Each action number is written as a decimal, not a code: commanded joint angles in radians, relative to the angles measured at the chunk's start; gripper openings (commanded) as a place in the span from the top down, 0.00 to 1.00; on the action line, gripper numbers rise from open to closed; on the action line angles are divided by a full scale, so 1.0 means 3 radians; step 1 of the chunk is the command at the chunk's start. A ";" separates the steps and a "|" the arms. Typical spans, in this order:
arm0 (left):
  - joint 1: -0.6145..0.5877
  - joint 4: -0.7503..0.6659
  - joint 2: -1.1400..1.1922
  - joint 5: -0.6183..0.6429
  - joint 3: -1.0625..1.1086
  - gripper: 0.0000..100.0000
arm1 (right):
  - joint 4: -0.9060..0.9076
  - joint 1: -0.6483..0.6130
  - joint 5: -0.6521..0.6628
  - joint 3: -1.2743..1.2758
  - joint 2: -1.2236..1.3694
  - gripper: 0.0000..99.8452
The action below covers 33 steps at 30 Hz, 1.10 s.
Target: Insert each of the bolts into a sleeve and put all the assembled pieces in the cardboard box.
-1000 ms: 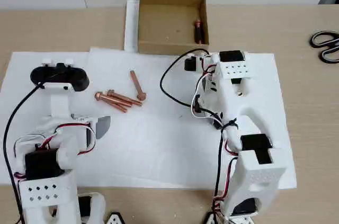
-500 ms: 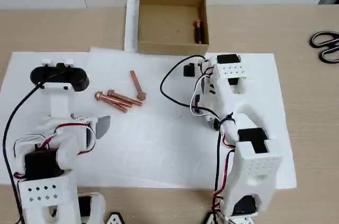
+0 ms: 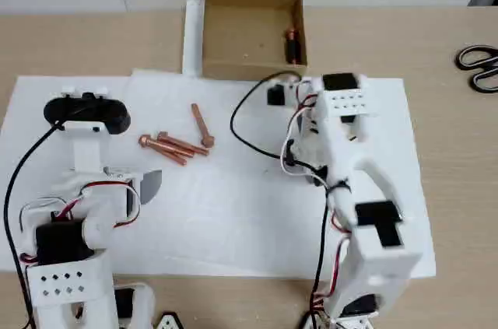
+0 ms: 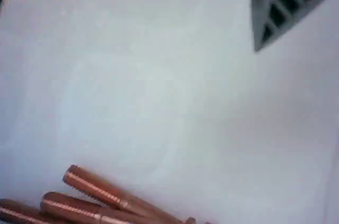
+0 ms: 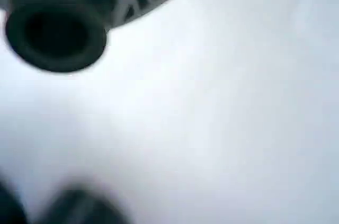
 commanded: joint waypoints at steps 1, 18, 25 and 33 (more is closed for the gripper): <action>0.0005 0.0051 0.0000 0.0107 -0.0171 0.70 | 0.0146 -0.0064 0.0026 -0.0031 -0.0632 1.00; 0.0005 0.0041 0.2685 0.1897 -0.1818 0.70 | 0.0171 -0.0386 -0.0113 -0.0020 -0.1046 1.00; 0.0082 -0.0133 0.3166 0.2373 -0.1818 0.70 | 0.0171 -0.0386 -0.0113 -0.0020 -0.1046 1.00; 0.0082 -0.0486 0.3565 0.3074 -0.1808 0.70 | 0.0171 -0.0401 -0.0118 -0.0020 -0.1046 1.00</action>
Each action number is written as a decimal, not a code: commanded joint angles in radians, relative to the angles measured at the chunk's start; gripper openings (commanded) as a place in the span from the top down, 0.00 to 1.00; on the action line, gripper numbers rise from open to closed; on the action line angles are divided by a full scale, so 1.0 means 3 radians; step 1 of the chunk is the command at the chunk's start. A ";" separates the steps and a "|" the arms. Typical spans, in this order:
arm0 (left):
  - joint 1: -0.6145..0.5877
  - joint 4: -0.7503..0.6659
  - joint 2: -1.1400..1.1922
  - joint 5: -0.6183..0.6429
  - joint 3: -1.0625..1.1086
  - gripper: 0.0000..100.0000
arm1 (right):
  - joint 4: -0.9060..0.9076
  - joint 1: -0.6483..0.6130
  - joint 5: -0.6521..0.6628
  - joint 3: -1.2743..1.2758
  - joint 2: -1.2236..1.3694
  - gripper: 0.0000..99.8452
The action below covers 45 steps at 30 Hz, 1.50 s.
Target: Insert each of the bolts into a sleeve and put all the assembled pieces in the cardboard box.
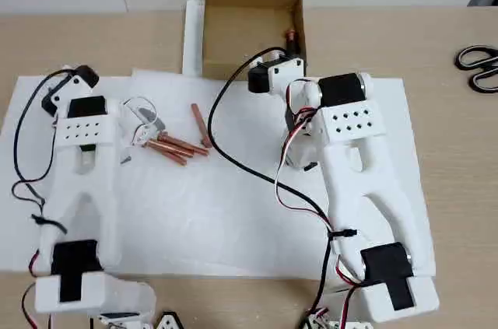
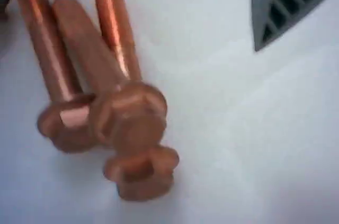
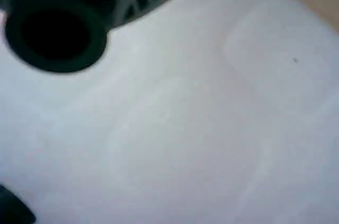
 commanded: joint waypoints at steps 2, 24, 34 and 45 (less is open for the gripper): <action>0.0051 -0.0179 0.0153 0.0271 -0.0146 0.70 | 0.0043 -0.0018 -0.0041 -0.0020 -0.0192 1.00; 0.0327 -0.0542 0.0465 0.0399 -0.0136 0.93 | 0.0049 -0.0008 -0.0041 -0.0015 -0.0192 1.00; 0.0322 -0.0736 0.0573 0.0399 -0.0095 0.93 | 0.0049 -0.0003 -0.0041 -0.0015 -0.0192 1.00; 0.0322 -0.0859 0.0793 0.0394 -0.0105 0.93 | 0.0049 -0.0003 -0.0041 -0.0015 -0.0182 1.00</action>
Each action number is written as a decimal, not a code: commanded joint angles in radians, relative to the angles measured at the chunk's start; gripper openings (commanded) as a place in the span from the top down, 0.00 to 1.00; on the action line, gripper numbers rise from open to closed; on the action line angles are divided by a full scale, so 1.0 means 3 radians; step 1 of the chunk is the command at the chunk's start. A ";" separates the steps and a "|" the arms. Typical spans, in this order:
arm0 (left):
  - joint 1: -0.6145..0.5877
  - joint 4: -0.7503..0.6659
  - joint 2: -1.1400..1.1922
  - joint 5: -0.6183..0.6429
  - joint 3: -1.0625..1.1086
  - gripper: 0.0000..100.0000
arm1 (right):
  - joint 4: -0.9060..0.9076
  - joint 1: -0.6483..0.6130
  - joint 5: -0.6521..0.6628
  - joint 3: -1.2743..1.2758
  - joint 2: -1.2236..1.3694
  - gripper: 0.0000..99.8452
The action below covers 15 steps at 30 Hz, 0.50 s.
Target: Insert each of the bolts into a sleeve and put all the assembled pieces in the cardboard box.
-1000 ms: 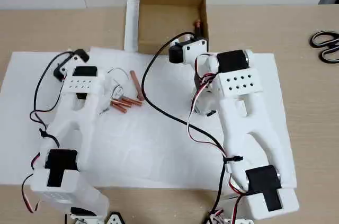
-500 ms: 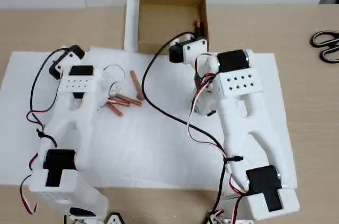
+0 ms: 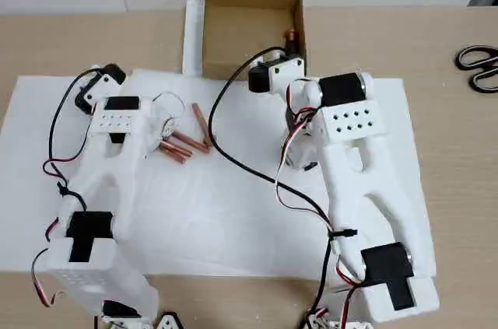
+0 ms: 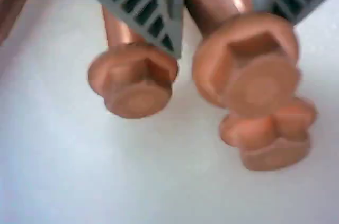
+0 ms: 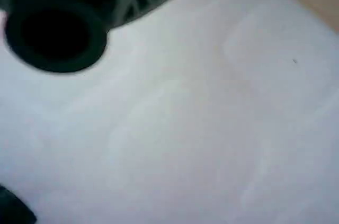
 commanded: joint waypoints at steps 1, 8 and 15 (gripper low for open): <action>-0.0046 -0.0077 0.0041 0.0010 0.0013 0.93 | 0.0049 -0.0003 -0.0031 -0.0015 -0.0182 1.00; -0.0026 -0.0056 0.0036 0.0005 0.0008 0.99 | 0.0049 -0.0003 -0.0031 -0.0015 -0.0187 1.00; 0.0097 0.0297 0.0010 -0.0823 -0.0299 0.99 | 0.0049 -0.0003 -0.0031 -0.0015 -0.0187 1.00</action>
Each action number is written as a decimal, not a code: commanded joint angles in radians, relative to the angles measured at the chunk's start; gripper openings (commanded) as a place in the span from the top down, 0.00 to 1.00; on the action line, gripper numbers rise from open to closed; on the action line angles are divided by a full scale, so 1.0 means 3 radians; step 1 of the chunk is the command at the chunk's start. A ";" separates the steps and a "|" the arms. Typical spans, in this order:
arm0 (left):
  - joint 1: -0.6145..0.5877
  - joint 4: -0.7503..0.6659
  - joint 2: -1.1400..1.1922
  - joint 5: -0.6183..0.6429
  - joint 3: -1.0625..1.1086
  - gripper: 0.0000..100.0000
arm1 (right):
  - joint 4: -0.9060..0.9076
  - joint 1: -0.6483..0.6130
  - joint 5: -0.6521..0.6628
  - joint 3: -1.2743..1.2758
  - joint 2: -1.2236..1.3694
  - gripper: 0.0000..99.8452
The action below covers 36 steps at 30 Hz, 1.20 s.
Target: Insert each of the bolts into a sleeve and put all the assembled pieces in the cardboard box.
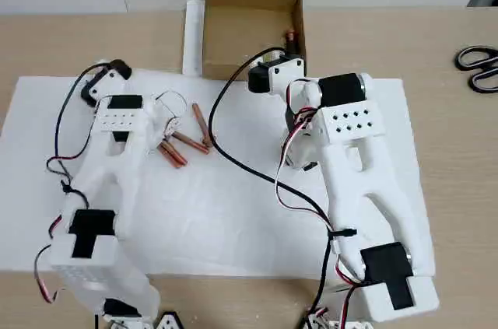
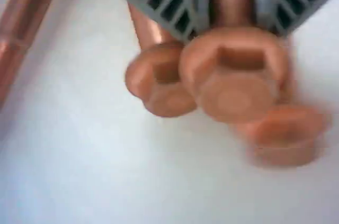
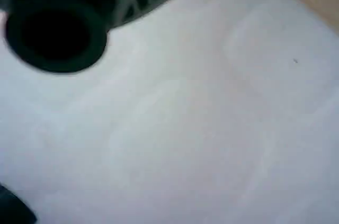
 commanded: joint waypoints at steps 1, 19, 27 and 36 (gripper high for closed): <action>0.0092 0.0378 -0.0031 -0.0644 -0.0274 0.99 | 0.0049 -0.0003 -0.0031 -0.0015 -0.0187 1.00; 0.0481 0.1248 0.0005 -0.2358 -0.0647 0.99 | 0.0049 -0.0003 -0.0031 -0.0015 -0.0192 1.00; 0.0491 0.0793 0.0005 -0.2383 -0.0100 0.96 | 0.0049 -0.0018 -0.0031 -0.0015 -0.0192 1.00; 0.0491 0.0425 0.0005 -0.2373 0.0161 0.89 | 0.0049 -0.0023 -0.0082 -0.0015 -0.0192 1.00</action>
